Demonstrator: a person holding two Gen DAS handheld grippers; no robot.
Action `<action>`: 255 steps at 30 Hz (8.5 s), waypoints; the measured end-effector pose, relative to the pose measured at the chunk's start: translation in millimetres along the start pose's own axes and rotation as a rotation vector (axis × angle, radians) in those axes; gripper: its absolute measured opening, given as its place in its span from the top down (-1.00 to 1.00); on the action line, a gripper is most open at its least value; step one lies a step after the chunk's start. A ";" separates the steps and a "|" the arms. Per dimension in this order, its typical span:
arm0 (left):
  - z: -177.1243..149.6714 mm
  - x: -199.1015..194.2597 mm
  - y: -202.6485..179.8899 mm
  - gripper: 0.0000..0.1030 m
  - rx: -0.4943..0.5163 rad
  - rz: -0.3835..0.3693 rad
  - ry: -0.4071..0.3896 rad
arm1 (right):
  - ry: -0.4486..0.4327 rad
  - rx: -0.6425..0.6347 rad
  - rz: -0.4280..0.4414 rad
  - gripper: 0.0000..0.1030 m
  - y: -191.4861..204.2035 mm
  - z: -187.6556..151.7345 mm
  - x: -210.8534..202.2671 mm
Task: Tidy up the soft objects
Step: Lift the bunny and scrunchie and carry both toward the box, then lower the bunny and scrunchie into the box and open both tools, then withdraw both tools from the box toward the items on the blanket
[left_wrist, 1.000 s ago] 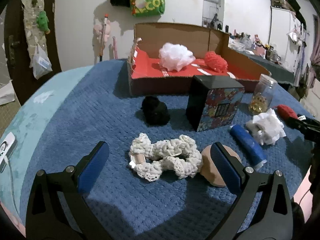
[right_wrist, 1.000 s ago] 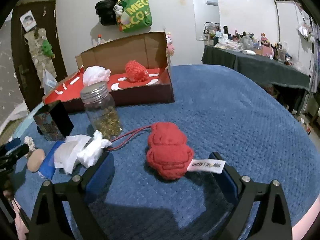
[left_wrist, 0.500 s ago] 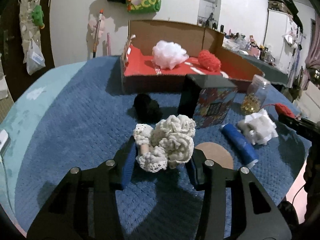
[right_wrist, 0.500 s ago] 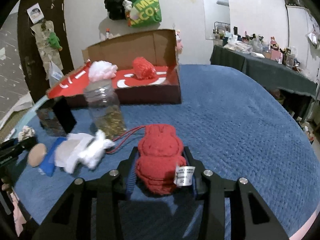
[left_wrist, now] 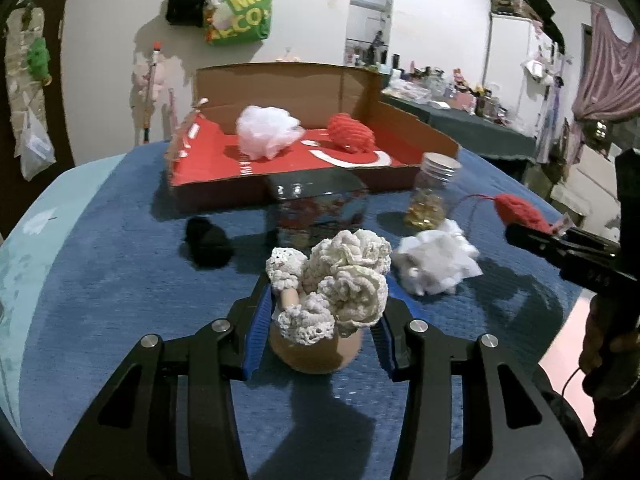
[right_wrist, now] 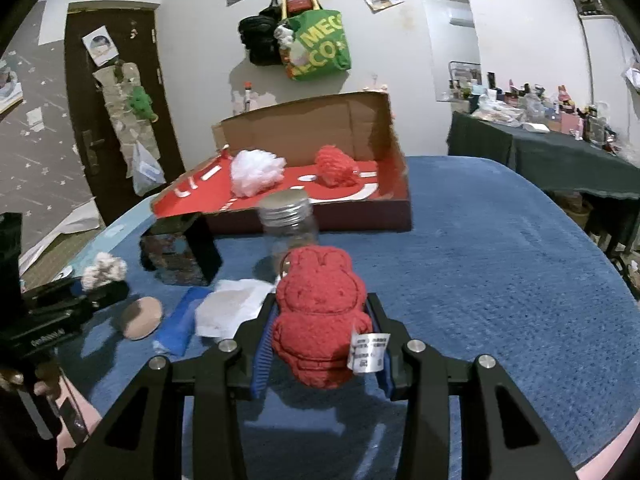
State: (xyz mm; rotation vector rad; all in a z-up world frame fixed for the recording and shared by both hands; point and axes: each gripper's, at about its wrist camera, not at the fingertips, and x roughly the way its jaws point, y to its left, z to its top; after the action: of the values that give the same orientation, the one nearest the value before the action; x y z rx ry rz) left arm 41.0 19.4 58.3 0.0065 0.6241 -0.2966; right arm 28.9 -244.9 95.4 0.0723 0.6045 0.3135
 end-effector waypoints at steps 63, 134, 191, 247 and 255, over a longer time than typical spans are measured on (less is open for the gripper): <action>44.0 34.3 80.2 0.18 -0.055 0.132 0.111 | 0.011 0.132 -0.150 0.13 -62.9 35.1 19.8; 136.8 196.9 78.0 0.11 0.133 0.085 0.395 | 0.464 -0.467 -0.233 0.13 -0.3 137.5 235.4; 137.0 5.2 21.7 -0.90 0.005 -0.015 -0.081 | 0.023 -0.262 -0.092 -1.00 28.9 169.8 36.1; -12.0 16.6 16.4 -0.92 -0.079 0.080 0.095 | 0.077 -0.161 -0.001 -0.98 49.5 0.2 37.8; -13.5 22.9 12.5 -0.62 -0.021 0.064 0.106 | 0.101 -0.219 0.022 -0.74 66.8 1.0 53.7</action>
State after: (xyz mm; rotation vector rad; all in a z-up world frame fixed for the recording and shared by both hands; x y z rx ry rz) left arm 54.3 26.5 33.1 0.0225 0.7308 -0.2291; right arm 53.2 -164.7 77.4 -0.1480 0.6664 0.4043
